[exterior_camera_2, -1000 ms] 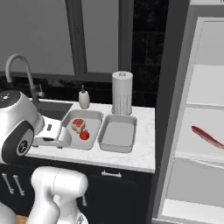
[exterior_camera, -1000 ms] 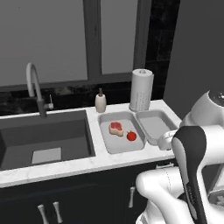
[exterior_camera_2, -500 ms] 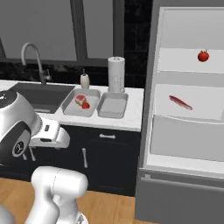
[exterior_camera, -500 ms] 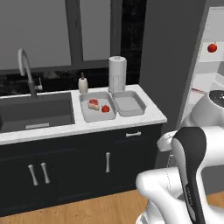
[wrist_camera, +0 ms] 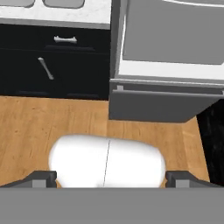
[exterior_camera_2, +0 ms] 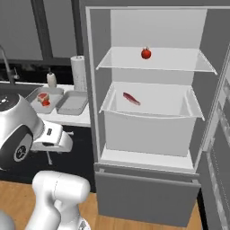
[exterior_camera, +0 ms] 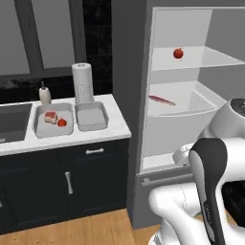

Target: Place one tomato and one steak in each tupperware on the nearby counter, to pack two identical lunches.

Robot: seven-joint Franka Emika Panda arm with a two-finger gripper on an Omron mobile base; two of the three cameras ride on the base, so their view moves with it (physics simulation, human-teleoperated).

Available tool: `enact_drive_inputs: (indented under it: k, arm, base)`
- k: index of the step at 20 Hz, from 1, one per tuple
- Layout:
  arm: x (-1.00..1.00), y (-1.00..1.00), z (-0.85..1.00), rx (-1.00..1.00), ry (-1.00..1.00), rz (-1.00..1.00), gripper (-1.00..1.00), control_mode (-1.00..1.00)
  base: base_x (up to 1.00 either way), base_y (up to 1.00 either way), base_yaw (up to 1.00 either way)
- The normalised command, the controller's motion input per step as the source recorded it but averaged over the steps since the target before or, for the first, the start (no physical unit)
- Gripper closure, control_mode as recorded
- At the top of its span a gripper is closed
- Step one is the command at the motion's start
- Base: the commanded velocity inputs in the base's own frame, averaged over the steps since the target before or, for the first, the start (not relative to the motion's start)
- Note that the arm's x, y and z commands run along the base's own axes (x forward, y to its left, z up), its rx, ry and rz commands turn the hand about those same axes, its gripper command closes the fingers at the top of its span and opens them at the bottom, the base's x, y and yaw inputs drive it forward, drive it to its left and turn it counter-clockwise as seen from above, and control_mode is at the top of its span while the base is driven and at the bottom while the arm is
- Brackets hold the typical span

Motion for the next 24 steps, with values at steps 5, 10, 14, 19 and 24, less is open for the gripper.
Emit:
enact_drive_inputs:
  k: [5, 10, 14, 19, 24]
  arm:
    - [0.0, 0.0, 0.0, 0.0, 0.0, 0.0, -1.0, 1.0]
    - [0.0, 0.0, 0.0, 0.0, 0.0, 0.0, -1.0, 1.0]
    - [0.0, 0.0, 0.0, 0.0, 0.0, 0.0, -1.0, 1.0]
    - [0.0, 0.0, 0.0, 0.0, 0.0, 0.0, -1.0, 1.0]
    - [0.0, 0.0, 0.0, 0.0, 0.0, 0.0, -1.0, 1.0]
  base:
    - [0.24, -0.72, 0.0]
    - [0.5, -0.28, 0.0]
    - [0.62, -0.28, 0.0]
    - [0.54, -0.43, 0.0]
    - [0.43, -0.35, 0.0]
